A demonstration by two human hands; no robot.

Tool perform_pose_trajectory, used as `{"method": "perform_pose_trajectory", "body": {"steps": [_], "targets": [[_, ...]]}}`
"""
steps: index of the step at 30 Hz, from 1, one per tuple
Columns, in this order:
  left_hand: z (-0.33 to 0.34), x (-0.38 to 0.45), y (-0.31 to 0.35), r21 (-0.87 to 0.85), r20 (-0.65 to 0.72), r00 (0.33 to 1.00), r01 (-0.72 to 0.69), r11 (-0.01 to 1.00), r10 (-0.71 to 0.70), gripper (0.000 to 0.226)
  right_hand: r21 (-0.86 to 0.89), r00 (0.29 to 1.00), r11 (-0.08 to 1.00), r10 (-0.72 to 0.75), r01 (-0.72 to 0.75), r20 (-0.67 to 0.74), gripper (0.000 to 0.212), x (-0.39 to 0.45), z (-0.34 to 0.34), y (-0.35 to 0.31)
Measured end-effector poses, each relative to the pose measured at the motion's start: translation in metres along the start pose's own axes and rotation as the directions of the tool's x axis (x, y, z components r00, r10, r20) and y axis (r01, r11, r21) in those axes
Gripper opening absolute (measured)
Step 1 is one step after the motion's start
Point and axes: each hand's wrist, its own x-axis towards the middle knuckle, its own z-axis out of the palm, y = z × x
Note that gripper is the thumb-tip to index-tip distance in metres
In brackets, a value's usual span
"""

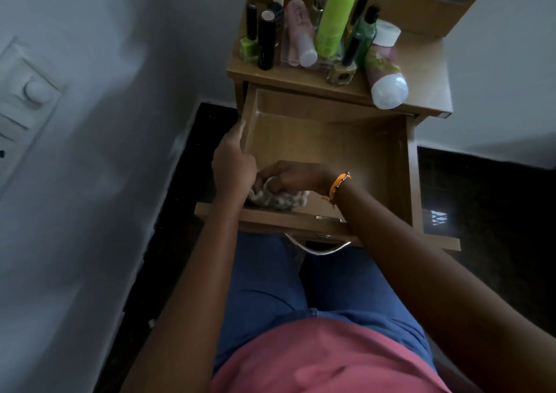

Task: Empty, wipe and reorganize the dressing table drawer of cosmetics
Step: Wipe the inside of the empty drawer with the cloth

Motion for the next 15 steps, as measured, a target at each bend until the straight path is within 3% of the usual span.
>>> {"method": "perform_pose_trajectory", "body": {"steps": [2,5,7,10,15], "targets": [[0.006,-0.002,0.003,0.066,-0.019,0.993,-0.117,0.991,0.119,0.067,-0.261,0.996,0.961,0.084,-0.091,-0.039,0.025,-0.011,-0.008,0.002],[0.011,-0.008,0.007,0.162,-0.055,0.957,-0.274,0.948,0.286,0.059,-0.652,0.932,0.679,0.146,-0.338,-0.332,0.032,-0.038,-0.021,0.018],[0.015,-0.015,0.009,0.174,-0.031,0.942,-0.324,0.930,0.334,0.055,-0.657,0.814,0.554,0.066,-0.510,-0.577,0.030,-0.051,-0.031,0.034],[0.029,-0.027,0.013,0.222,0.090,0.912,-0.410,0.885,0.400,0.050,-0.602,0.677,0.478,-0.021,-0.639,-0.736,0.027,-0.050,-0.048,0.061],[0.051,-0.040,0.014,0.255,0.337,0.867,-0.459,0.851,0.367,0.038,-0.596,0.662,0.416,0.021,-0.687,-0.749,0.033,-0.054,-0.068,0.101]]}}
